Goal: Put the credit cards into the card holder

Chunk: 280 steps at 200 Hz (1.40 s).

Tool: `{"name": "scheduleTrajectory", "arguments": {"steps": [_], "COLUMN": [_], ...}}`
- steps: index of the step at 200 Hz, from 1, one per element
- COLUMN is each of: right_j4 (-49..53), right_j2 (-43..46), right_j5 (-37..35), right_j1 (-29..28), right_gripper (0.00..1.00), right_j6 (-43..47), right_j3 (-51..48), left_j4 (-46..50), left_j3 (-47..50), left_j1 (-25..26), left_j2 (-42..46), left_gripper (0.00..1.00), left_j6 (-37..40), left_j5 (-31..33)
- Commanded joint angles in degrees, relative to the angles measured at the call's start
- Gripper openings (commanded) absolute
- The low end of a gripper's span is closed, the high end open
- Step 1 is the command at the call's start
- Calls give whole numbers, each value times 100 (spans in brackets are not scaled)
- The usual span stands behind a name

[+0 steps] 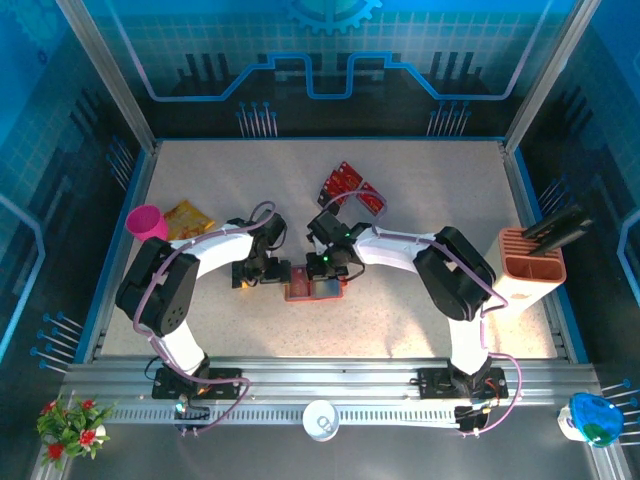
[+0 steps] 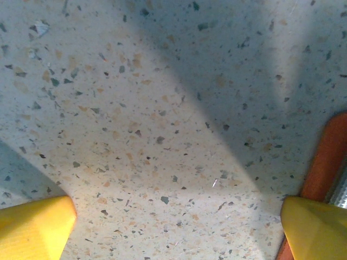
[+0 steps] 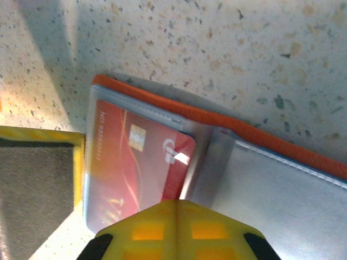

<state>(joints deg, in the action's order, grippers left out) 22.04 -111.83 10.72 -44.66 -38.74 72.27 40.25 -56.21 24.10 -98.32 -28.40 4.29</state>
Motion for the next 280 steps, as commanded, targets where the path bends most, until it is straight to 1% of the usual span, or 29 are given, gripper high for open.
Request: {"name": "scheduleTrajectory", "arguments": {"steps": [1, 68, 123, 146, 212, 280], "right_j4": [157, 169, 194, 234, 187, 261], "right_j2": [-148, -307, 193, 257, 79, -258], "right_j5": [53, 167, -41, -94, -81, 43], "right_j1": [-59, -162, 1, 91, 99, 4], "right_gripper": [4, 3, 3, 2, 1, 1], "right_j6": [15, -19, -19, 15, -11, 42], "right_j3": [207, 354, 217, 83, -55, 267], "left_j4": [-266, -302, -305, -298, -297, -309], "left_j3": [169, 171, 171, 155, 142, 122], "left_j1": [-39, -37, -39, -38, -38, -37], "left_j2": [-279, -332, -339, -348, -376, -419], "left_gripper": [99, 99, 99, 99, 99, 99], "left_j6": [104, 123, 133, 138, 149, 157], "left_j5": [-327, -342, -346, -342, -348, -360]}}
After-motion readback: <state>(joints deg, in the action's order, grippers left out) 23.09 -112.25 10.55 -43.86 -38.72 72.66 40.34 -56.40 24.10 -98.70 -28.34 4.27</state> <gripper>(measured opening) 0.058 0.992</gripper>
